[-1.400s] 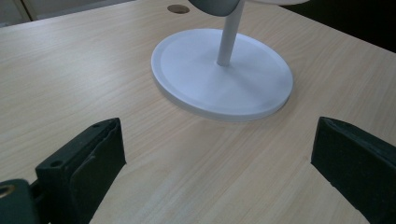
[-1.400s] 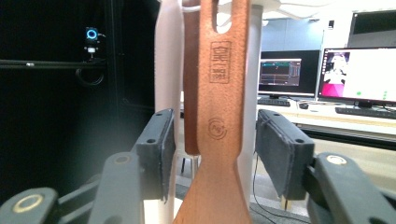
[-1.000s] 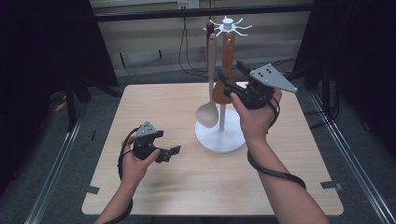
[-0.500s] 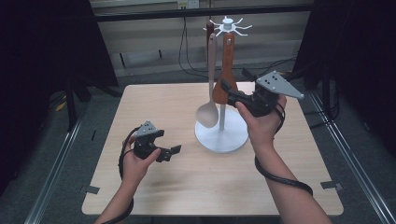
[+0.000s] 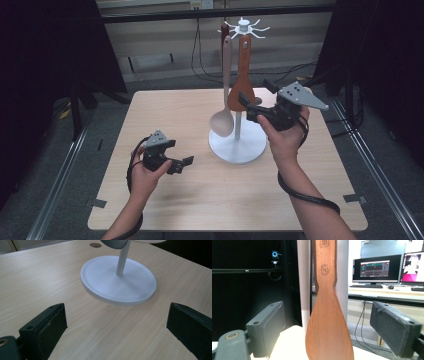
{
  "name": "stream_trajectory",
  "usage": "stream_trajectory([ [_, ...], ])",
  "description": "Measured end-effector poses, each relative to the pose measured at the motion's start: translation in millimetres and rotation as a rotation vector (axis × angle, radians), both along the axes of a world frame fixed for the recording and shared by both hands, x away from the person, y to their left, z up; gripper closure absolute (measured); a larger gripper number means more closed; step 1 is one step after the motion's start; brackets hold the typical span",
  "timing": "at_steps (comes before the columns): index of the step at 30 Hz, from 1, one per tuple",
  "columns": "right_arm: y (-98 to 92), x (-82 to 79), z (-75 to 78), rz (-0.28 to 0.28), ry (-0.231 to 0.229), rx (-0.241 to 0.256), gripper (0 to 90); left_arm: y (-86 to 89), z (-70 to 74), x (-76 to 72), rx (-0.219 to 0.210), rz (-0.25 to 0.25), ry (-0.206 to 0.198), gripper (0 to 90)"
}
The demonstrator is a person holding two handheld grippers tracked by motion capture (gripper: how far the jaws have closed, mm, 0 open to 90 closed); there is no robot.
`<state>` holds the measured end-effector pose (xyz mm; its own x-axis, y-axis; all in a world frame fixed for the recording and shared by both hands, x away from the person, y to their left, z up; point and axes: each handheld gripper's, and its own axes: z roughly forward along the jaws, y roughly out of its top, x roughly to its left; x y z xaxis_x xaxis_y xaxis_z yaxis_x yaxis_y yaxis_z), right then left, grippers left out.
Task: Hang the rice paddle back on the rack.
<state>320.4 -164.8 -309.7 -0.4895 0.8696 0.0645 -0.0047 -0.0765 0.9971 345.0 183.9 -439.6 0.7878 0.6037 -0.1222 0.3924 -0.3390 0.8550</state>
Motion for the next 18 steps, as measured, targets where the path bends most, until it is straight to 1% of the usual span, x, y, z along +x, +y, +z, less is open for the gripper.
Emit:
stream_trajectory([
  [1,0.0,0.0,0.0,0.0,0.0,0.0,10.6,-0.3,-0.2,-0.1,-0.006,-0.004,0.004,2.7],
  [2,-1.9,-0.9,-2.0,0.012,0.0,0.006,9.7,-0.5,-0.2,-0.1,-0.005,-0.004,0.005,2.7],
  [5,-4.0,-2.3,-5.1,0.025,-0.004,0.004,7.9,-1.0,-0.6,-0.4,-0.007,-0.003,0.009,2.7],
  [9,-5.8,-3.6,-8.2,0.036,-0.003,-0.005,5.8,-1.1,-0.9,-0.3,-0.007,-0.005,0.011,2.7],
  [10,-6.3,-4.4,-9.3,0.047,-0.001,-0.012,5.0,-1.0,-1.0,-0.2,-0.006,-0.005,0.008,2.7],
  [15,-8.3,-7.0,-14.2,0.063,0.005,-0.022,3.9,-1.0,-2.0,0.1,-0.004,-0.006,0.013,2.7],
  [18,-9.9,-8.4,-18.1,0.072,0.006,-0.038,3.8,-1.2,-2.1,0.1,-0.001,-0.007,0.012,2.7],
])
